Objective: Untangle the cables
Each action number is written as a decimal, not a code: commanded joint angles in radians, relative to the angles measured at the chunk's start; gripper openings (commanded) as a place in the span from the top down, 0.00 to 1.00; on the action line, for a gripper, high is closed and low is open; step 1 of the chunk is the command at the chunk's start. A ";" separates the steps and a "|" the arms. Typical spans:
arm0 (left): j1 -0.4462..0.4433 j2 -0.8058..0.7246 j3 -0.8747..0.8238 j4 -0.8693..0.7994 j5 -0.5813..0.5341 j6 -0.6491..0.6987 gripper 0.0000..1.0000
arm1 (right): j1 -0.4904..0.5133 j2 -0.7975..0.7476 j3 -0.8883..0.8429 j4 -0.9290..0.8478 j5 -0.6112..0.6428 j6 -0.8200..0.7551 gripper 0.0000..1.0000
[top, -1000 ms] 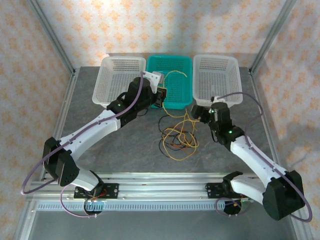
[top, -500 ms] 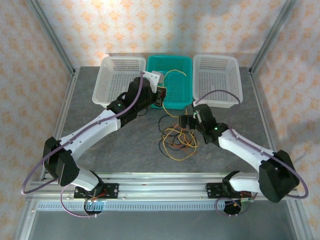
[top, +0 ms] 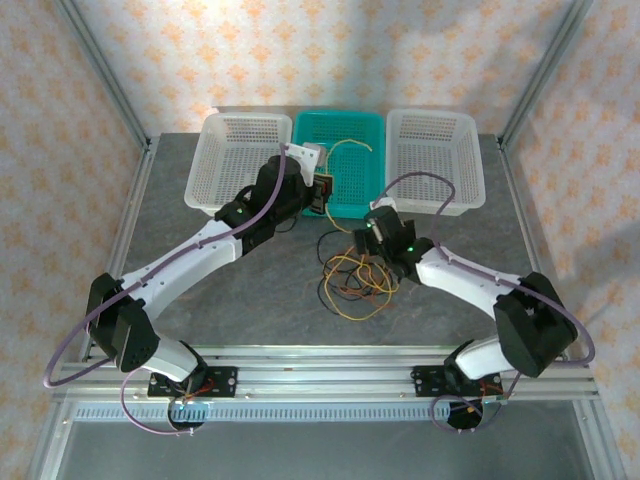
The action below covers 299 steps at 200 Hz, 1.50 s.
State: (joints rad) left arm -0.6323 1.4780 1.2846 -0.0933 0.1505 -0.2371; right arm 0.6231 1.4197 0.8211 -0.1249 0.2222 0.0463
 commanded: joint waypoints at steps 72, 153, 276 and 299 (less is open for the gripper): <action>0.007 -0.039 0.010 -0.038 -0.005 0.048 1.00 | -0.037 0.088 -0.003 -0.003 0.181 0.151 0.00; 0.049 -0.155 -0.005 -0.215 0.125 0.182 1.00 | -0.100 0.112 -0.008 -0.019 0.147 0.191 0.00; 0.107 -0.250 -0.006 -0.282 -0.020 0.208 1.00 | -0.108 -0.046 -0.020 -0.025 0.099 0.178 0.00; 0.127 -0.269 -0.027 -0.211 -0.009 0.159 1.00 | -0.108 -0.230 -0.069 0.040 0.113 0.137 0.00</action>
State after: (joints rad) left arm -0.5285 1.2564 1.2774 -0.3714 0.1715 -0.0364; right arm 0.5198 1.3697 0.7879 -0.1379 0.3077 0.2230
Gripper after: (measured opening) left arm 0.049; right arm 0.998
